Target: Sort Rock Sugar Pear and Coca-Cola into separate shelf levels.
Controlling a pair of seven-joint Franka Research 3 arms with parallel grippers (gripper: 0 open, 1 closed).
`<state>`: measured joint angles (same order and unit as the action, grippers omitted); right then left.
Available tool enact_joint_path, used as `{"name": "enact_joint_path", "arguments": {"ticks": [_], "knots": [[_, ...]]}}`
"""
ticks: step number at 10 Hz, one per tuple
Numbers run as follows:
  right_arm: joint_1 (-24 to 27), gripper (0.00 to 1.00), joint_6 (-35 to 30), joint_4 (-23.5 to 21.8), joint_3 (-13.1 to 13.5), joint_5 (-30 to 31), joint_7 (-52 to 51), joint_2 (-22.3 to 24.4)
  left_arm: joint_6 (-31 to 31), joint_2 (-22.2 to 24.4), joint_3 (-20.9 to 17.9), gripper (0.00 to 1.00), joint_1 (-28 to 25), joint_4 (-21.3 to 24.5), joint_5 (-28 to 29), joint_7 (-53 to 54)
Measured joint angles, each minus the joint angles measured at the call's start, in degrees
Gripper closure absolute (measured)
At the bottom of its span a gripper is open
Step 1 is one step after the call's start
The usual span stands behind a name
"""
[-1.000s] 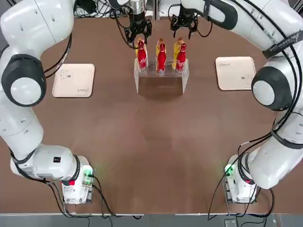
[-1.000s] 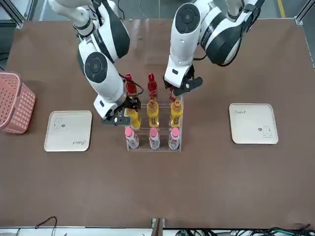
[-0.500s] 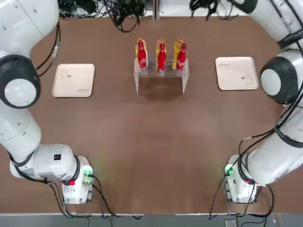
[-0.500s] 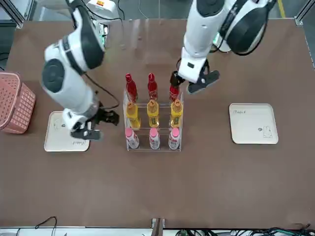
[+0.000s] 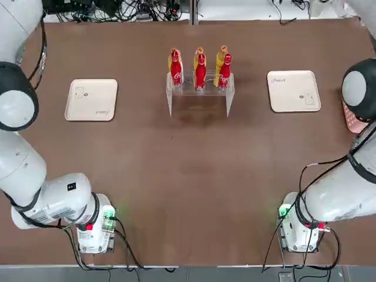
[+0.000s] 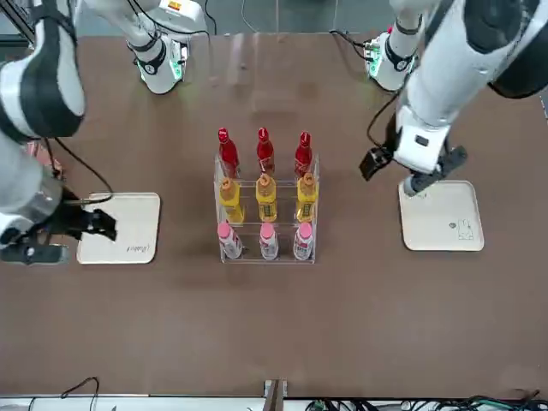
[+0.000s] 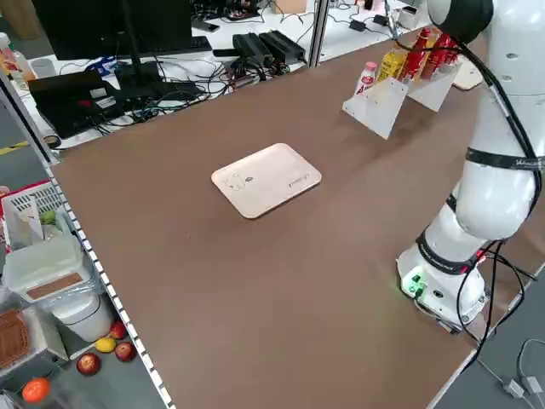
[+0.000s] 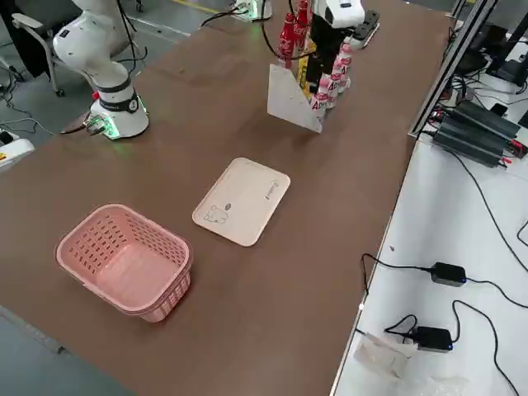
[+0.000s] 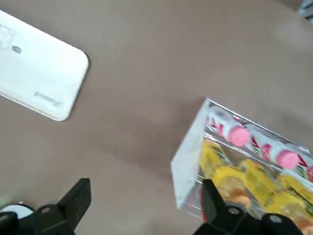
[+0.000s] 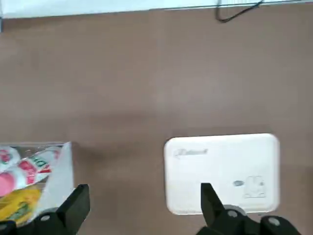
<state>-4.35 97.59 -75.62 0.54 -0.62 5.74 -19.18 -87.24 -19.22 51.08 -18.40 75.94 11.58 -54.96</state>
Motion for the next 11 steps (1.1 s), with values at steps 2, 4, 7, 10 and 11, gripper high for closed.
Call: {"name": "enact_joint_path", "arguments": {"ticks": [2, 4, 7, 10, 11], "knots": [[2.13, 0.00, -3.73, 0.30, 0.07, 0.50, -0.66, 2.57, 0.01, -0.05, -0.11, 0.00, -3.95, 0.79, 0.00, 4.97], [2.53, 0.00, -9.77, 0.21, 0.07, 0.49, 0.08, 8.46, 0.01, 0.58, 0.03, 0.00, -5.32, 0.70, 0.00, 8.56], [2.93, 0.00, -12.19, -4.21, 0.27, 0.49, 0.68, 15.99, 1.95, 2.96, -0.87, 0.00, -8.28, 0.66, 0.00, 23.72], [3.95, 0.00, -5.75, -12.34, 0.93, 0.49, 0.68, 17.47, 3.29, 8.75, -23.59, 0.00, 2.21, 0.70, -10.17, 42.11], [4.01, 0.00, -5.46, -13.49, 1.21, 0.49, 0.68, 17.48, 4.57, 12.42, -32.81, 0.00, 8.49, 1.80, -13.43, 46.79]]}}
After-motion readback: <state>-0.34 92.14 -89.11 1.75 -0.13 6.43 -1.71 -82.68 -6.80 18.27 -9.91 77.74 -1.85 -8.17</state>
